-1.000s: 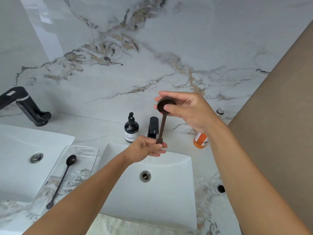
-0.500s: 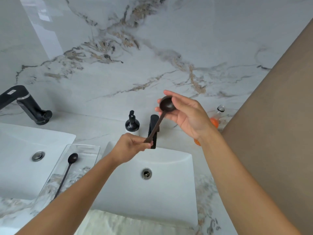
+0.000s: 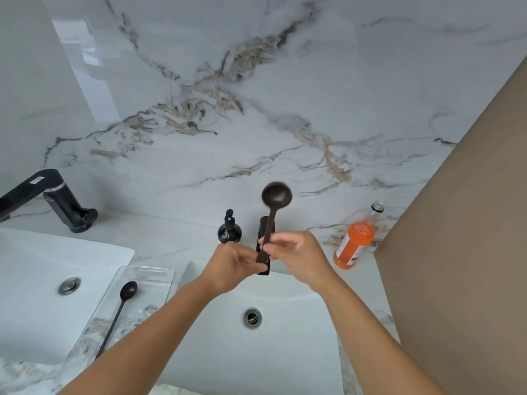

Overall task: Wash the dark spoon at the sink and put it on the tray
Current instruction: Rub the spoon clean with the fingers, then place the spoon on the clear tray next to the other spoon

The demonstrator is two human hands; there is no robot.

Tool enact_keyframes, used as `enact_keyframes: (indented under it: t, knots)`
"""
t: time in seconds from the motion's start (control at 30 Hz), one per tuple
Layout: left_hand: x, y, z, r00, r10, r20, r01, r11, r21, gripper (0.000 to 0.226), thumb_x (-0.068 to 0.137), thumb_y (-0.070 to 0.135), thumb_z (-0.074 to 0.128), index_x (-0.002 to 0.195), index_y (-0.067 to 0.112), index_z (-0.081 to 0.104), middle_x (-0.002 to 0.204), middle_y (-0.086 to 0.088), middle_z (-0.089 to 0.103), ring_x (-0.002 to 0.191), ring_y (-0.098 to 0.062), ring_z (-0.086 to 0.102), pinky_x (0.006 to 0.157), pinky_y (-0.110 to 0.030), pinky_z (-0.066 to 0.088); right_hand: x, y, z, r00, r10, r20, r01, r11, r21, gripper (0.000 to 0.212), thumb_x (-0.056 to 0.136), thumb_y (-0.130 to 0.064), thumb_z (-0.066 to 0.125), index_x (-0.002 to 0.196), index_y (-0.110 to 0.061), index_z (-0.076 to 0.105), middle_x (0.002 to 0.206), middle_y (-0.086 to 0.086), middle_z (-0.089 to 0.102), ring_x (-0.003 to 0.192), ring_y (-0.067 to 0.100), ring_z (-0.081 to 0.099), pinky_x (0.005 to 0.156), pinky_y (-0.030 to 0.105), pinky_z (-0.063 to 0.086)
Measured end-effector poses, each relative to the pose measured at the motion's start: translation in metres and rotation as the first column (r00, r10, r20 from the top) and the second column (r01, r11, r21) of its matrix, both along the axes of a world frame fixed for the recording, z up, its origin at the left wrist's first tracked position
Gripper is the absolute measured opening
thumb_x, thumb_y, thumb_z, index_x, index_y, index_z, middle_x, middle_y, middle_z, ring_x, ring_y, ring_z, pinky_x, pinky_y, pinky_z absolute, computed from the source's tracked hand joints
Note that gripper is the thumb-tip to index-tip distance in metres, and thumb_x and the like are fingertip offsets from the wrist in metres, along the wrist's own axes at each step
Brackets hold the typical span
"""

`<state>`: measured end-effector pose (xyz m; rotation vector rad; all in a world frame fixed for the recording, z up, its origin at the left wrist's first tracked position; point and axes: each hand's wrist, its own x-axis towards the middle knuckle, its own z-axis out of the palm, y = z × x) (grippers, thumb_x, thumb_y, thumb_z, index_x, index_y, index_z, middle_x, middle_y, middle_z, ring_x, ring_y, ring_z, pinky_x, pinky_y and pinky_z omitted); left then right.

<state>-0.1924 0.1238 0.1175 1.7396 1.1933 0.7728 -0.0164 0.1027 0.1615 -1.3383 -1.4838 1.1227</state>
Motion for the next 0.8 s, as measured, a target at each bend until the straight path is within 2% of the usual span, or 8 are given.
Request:
enact_keyframes:
  t: [0.07, 0.13, 0.23, 0.33, 0.43, 0.6, 0.7, 0.8]
  knots:
    - [0.0, 0.0, -0.005, 0.999, -0.019, -0.044, 0.018, 1.0, -0.013, 0.028, 0.076, 0.02, 0.082, 0.054, 0.032, 0.069, 0.051, 0.015, 0.057, 0.05, -0.003, 0.049, 0.056, -0.011, 0.039, -0.004, -0.004, -0.004, 0.999, -0.018, 0.029, 0.018, 1.0, 0.0, 0.012, 0.083, -0.01, 0.075, 0.082, -0.021, 0.081, 0.086, 0.013, 0.079, 0.067, 0.009, 0.066, 0.064, 0.022, 0.054]
    - [0.0, -0.004, -0.01, 0.998, -0.041, -0.052, 0.038, 0.998, -0.043, 0.039, 0.074, 0.023, 0.083, 0.048, 0.022, 0.054, 0.049, 0.01, 0.041, 0.051, -0.01, 0.036, 0.053, -0.018, 0.032, -0.007, -0.008, -0.007, 0.997, -0.063, 0.045, 0.063, 0.998, 0.01, 0.006, 0.081, -0.012, 0.078, 0.08, -0.018, 0.081, 0.08, 0.004, 0.079, 0.067, 0.004, 0.067, 0.064, 0.015, 0.05]
    - [-0.002, -0.009, -0.014, 0.999, -0.036, -0.038, 0.033, 0.997, -0.07, 0.034, 0.072, 0.025, 0.084, 0.047, 0.028, 0.062, 0.049, 0.015, 0.052, 0.052, -0.003, 0.045, 0.058, -0.014, 0.037, -0.01, -0.01, -0.009, 0.995, -0.082, 0.054, 0.082, 0.997, 0.004, 0.016, 0.078, -0.013, 0.08, 0.07, -0.027, 0.079, 0.068, -0.012, 0.076, 0.066, -0.002, 0.068, 0.066, 0.01, 0.049]
    - [-0.004, -0.014, -0.015, 0.999, -0.049, -0.021, 0.046, 0.989, -0.138, 0.009, 0.072, 0.026, 0.085, 0.067, 0.022, 0.078, 0.067, 0.003, 0.065, 0.064, -0.012, 0.05, 0.066, -0.026, 0.042, -0.01, -0.012, -0.013, 0.993, -0.098, 0.073, 0.1, 0.995, -0.027, 0.01, 0.078, -0.016, 0.082, 0.075, -0.025, 0.08, 0.071, -0.012, 0.077, 0.07, -0.002, 0.07, 0.072, 0.018, 0.055]
    - [-0.01, -0.019, -0.015, 0.999, -0.041, -0.023, 0.038, 0.991, -0.127, 0.017, 0.072, 0.024, 0.084, 0.06, 0.023, 0.073, 0.064, 0.002, 0.064, 0.061, -0.012, 0.052, 0.066, -0.027, 0.044, -0.013, -0.013, -0.014, 0.993, -0.101, 0.059, 0.104, 0.993, -0.059, 0.011, 0.078, -0.015, 0.081, 0.075, -0.026, 0.08, 0.072, -0.009, 0.078, 0.071, 0.002, 0.073, 0.078, 0.025, 0.058]
    - [-0.02, -0.028, -0.013, 0.989, 0.009, 0.145, 0.024, 0.973, -0.23, 0.014, 0.083, 0.019, 0.078, 0.069, 0.021, 0.075, 0.069, 0.001, 0.074, 0.062, -0.008, 0.064, 0.064, -0.021, 0.05, -0.027, -0.011, -0.018, 0.983, -0.173, 0.058, 0.178, 0.981, -0.079, 0.023, 0.077, -0.019, 0.081, 0.066, -0.037, 0.074, 0.064, -0.013, 0.076, 0.053, 0.003, 0.063, 0.065, 0.019, 0.054]
    - [-0.03, -0.031, -0.013, 0.981, 0.086, 0.172, -0.036, 0.961, -0.274, 0.003, 0.083, 0.013, 0.077, 0.081, 0.011, 0.077, 0.072, -0.007, 0.074, 0.063, -0.011, 0.066, 0.065, -0.025, 0.053, -0.042, -0.01, -0.02, 0.989, -0.145, 0.039, 0.149, 0.981, -0.121, 0.013, 0.076, -0.019, 0.081, 0.07, -0.03, 0.077, 0.069, -0.006, 0.078, 0.052, 0.011, 0.061, 0.063, 0.02, 0.053]
    - [-0.047, -0.034, -0.02, 0.982, 0.114, 0.15, -0.06, 0.944, -0.323, 0.02, 0.082, 0.004, 0.076, 0.098, -0.008, 0.072, 0.066, -0.01, 0.067, 0.052, -0.012, 0.061, 0.062, -0.026, 0.055, -0.055, -0.009, -0.025, 0.995, -0.096, 0.032, 0.1, 0.976, -0.192, 0.005, 0.077, -0.018, 0.081, 0.075, -0.02, 0.077, 0.066, -0.006, 0.076, 0.047, 0.009, 0.055, 0.058, 0.018, 0.049]
